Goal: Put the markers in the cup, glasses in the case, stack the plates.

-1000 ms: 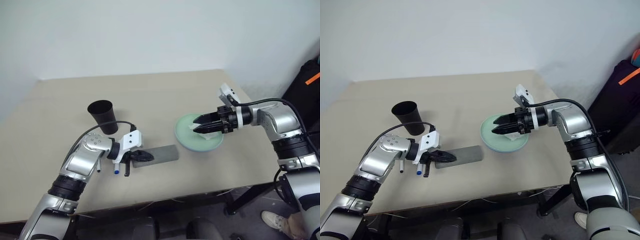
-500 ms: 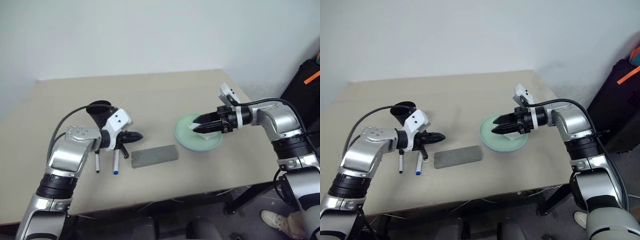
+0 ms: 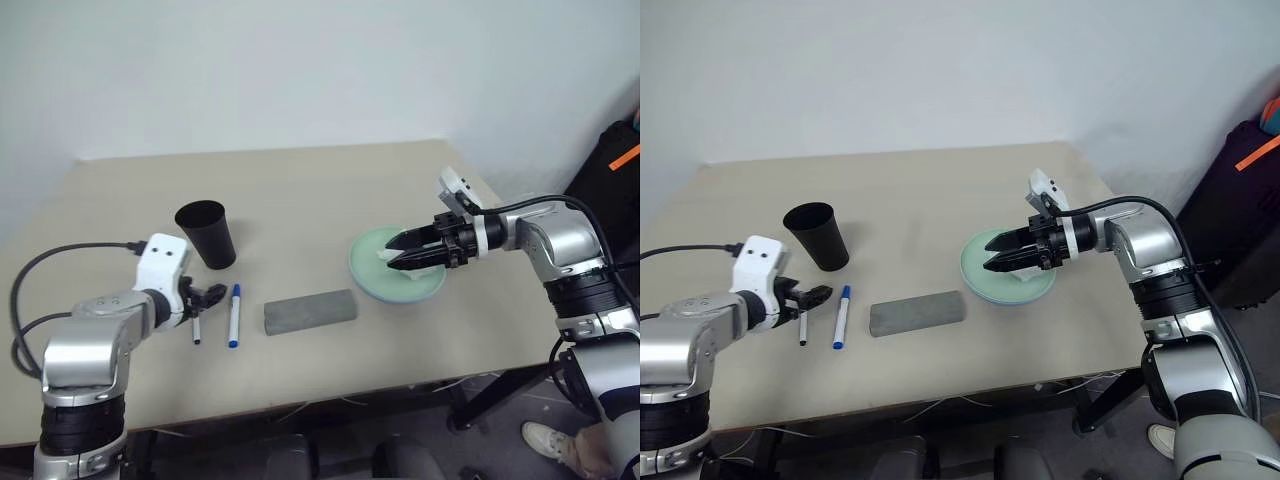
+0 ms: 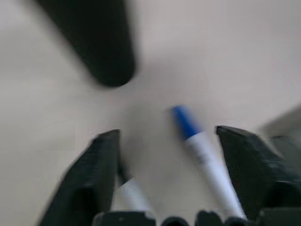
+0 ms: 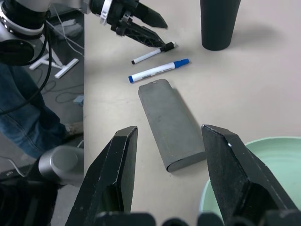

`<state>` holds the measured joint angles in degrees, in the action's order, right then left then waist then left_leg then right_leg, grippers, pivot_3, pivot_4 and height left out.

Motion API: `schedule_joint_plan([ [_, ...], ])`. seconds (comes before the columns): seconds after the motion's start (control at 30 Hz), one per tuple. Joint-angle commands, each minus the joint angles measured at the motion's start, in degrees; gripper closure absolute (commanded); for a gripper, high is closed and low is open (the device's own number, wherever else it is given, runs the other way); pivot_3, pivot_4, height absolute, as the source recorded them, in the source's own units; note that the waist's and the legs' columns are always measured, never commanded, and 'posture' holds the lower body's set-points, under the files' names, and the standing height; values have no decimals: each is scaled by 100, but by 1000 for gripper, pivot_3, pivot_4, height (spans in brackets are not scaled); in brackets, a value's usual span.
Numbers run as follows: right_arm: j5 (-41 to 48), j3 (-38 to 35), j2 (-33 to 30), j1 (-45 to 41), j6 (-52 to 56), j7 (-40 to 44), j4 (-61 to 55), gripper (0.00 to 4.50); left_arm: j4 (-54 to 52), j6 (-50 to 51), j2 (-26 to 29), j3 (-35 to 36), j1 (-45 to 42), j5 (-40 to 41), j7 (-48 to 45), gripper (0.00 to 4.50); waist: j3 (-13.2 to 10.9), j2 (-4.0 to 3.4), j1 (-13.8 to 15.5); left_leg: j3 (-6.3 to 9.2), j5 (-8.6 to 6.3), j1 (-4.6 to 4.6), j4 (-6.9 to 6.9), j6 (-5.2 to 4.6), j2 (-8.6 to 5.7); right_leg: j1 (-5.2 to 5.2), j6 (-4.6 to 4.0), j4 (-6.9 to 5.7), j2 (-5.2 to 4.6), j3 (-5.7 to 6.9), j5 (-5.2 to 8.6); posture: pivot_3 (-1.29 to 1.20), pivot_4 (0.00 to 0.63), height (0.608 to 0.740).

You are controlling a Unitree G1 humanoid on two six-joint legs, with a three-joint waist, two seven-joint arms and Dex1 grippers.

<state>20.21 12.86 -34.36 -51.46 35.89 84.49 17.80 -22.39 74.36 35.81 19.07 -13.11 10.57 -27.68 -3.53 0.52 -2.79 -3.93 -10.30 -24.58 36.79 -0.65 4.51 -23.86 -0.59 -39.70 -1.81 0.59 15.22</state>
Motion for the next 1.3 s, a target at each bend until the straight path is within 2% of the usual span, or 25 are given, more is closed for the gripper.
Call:
schedule_joint_plan([
  [0.03, 23, -316, 89, -302, -598, -50, 139, 2157, -123, 83, -45, 563, 119, -97, 373, 1128, 0, 0, -2, 0, 0, 0, -1, 0, 0, 0, 0, 0, 0, 0, 0, 0, 0, 740],
  [0.2, 73, -435, 159, -354, -920, -37, 251, 2157, 161, -141, -226, 786, 192, -107, 713, 1128, 0, 1, 10, -1, -1, -1, -4, 1, -1, -1, 3, 0, -3, 1, -2, 0, 0, 740],
  [0.67, 60, -352, 197, -230, -874, -49, 112, 2157, 1278, -1058, -734, 343, -256, -75, 1119, 1128, 3, 14, 4, -5, -1, -2, -5, 2, -1, 7, 2, 0, -8, 1, -5, 0, 0, 740],
  [0.93, 12, -330, 171, -178, -854, -116, 56, 2157, 1772, -1070, -821, 96, -486, -106, 1453, 1128, 3, 14, 3, -6, -1, -2, -7, 2, -1, 6, 3, 0, -7, 0, -5, 0, 0, 740],
  [1.03, 16, -334, 155, -143, -833, -129, 11, 2157, 1849, -979, -854, 113, -541, -77, 1567, 1732, 3, 14, 5, -7, -1, -2, -7, 2, -1, 6, 4, 0, -8, 0, -5, 0, 0, 740],
  [1.13, 17, -340, 153, -120, -811, -152, -16, 2157, 1914, -956, -885, 133, -586, -30, 1627, 2679, 4, 14, 5, -6, -1, -2, -7, 2, -2, 6, 3, 0, -8, 1, -5, 0, 0, 740],
  [1.27, 23, -336, 163, -78, -787, -184, -63, 2157, 1979, -993, -860, 60, -702, -31, 1676, 4207, 4, 14, 6, -6, -1, -2, -6, 2, -2, 7, 3, 0, -8, 2, -5, 0, 0, 740],
  [1.3, 25, -334, 170, -67, -782, -194, -75, 2157, 1980, -1020, -833, 19, -724, -32, 1657, 4399, 3, 15, 6, -6, -1, -2, -6, 2, -2, 7, 3, 0, -8, 2, -5, 0, 0, 740],
])
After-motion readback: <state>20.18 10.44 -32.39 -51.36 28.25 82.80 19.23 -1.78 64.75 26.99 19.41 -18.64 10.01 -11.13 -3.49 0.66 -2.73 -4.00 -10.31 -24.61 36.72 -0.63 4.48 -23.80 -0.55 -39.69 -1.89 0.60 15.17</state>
